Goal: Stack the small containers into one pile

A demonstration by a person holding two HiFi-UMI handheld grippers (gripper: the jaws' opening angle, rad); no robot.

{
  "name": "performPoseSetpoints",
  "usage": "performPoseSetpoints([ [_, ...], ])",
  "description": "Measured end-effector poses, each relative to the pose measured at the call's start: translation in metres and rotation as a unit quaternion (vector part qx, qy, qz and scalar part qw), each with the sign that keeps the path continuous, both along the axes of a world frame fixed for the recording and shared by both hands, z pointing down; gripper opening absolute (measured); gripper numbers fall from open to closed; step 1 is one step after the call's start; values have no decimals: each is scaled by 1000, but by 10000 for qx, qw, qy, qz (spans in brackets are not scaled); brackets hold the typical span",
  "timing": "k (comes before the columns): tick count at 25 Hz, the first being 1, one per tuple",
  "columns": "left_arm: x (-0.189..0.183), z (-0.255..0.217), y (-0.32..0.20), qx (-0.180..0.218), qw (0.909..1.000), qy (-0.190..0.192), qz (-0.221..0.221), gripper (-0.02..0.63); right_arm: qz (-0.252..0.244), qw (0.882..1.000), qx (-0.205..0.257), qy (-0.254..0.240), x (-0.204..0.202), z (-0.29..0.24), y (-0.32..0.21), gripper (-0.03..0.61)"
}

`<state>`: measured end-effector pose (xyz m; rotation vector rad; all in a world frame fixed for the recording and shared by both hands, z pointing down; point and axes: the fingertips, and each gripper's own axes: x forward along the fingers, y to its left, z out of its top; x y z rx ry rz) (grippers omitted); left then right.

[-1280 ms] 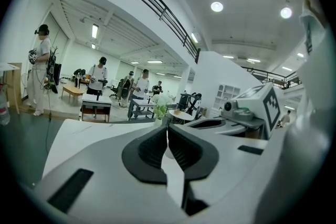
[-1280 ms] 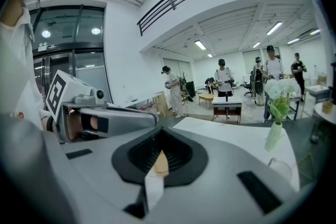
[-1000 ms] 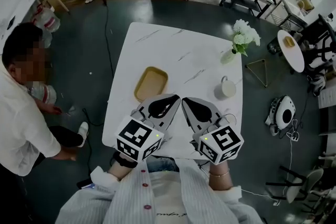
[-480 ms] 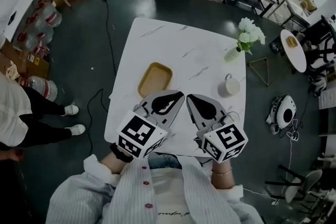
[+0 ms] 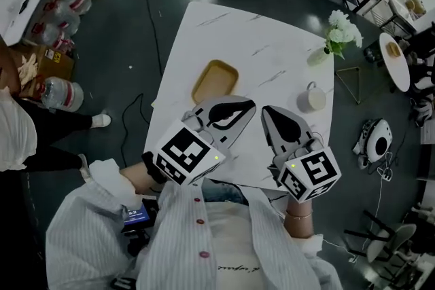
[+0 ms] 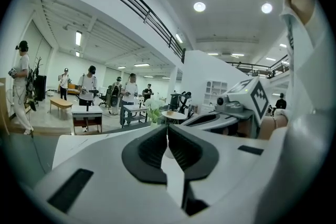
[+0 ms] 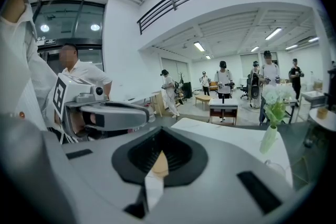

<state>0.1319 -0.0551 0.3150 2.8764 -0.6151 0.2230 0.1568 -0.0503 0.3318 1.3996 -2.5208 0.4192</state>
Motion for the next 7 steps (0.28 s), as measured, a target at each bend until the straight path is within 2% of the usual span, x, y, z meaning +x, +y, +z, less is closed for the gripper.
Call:
performPoseSetpoints([
  [7,2,-2,1,-24,9999,149,44,21,129,9999,-18,-64,9,1,5,9],
])
